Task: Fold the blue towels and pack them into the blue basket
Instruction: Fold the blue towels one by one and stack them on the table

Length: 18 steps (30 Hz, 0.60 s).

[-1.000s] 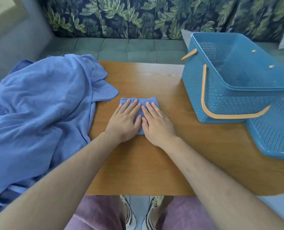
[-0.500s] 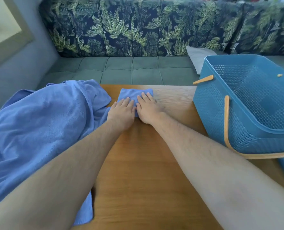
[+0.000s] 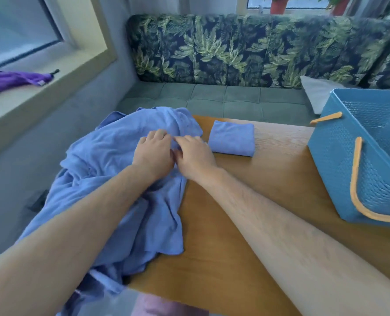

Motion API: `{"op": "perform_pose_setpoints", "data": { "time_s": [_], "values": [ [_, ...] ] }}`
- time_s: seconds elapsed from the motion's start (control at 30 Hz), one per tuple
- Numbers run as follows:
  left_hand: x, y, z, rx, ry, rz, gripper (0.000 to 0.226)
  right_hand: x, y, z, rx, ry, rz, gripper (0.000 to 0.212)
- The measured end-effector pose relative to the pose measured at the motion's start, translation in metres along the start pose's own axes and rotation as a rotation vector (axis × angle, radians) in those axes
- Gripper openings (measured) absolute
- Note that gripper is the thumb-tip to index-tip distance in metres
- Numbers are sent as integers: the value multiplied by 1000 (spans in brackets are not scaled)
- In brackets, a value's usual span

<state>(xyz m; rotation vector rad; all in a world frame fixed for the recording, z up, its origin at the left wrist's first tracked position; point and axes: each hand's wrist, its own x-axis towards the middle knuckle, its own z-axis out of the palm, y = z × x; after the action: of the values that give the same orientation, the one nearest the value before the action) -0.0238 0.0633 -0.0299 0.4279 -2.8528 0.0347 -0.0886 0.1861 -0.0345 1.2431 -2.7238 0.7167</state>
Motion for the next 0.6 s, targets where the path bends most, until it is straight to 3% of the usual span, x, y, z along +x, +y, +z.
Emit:
{"op": "perform_pose_setpoints", "data": {
  "time_s": [0.13,0.27,0.4,0.6],
  "values": [
    [-31,-50,-13,149,-22,-193,38,-4,-47,21,48,-55,-17,37],
    [-37,-73,-13,238,-114,-199,27,-8,-66,32,34,-78,-13,34],
    [-32,-69,-19,158,-81,-136,17,-12,-63,30,75,-70,24,29],
    [-35,-56,-41,13,-51,-165,16,-22,-52,10,273,-83,247,29]
  ]
}}
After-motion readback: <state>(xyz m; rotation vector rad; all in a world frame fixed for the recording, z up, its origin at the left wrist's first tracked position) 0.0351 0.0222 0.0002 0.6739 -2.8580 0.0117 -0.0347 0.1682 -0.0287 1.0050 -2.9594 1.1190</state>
